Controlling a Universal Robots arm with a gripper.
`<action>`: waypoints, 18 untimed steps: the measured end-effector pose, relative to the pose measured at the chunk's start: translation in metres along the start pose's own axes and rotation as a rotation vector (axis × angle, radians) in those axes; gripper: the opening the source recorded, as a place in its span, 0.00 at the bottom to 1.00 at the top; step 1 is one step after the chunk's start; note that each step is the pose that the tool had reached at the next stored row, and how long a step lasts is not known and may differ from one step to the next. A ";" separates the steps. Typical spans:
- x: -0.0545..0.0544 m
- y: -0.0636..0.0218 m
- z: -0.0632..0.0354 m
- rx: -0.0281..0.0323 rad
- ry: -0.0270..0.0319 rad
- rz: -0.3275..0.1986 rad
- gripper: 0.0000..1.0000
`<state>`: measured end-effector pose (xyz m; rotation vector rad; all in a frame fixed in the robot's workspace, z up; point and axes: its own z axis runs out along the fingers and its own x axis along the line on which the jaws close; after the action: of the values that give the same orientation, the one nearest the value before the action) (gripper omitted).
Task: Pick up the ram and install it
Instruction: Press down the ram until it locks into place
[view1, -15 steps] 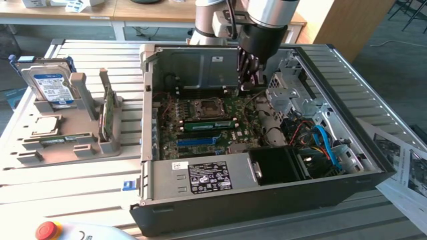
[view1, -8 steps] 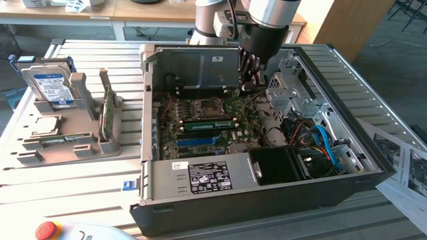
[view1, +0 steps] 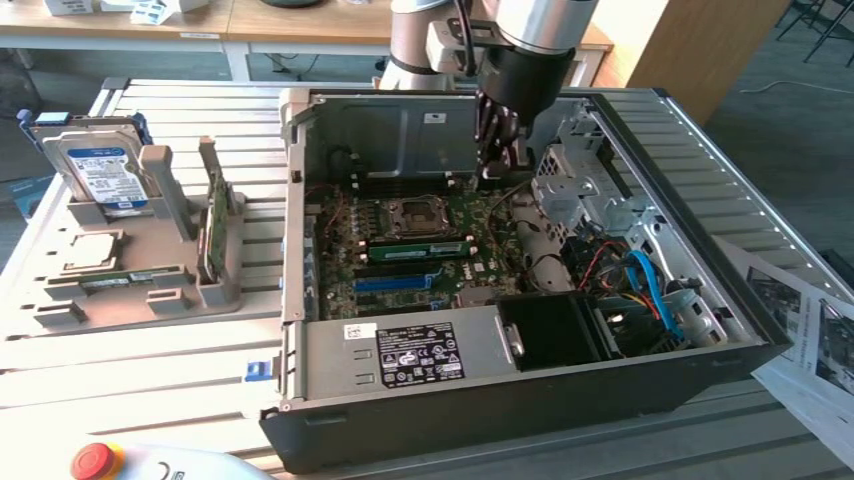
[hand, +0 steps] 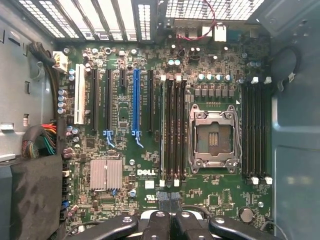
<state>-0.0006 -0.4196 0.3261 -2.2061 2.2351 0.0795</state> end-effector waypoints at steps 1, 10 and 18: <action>0.000 0.0000 0.0000 -0.0001 -0.0001 0.000 0.10; 0.000 -0.0001 0.0058 0.0000 0.0001 0.000 0.10; 0.001 -0.0006 0.0173 0.0000 0.0000 0.000 0.10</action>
<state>-0.0006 -0.4195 0.3088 -2.2060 2.2353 0.0795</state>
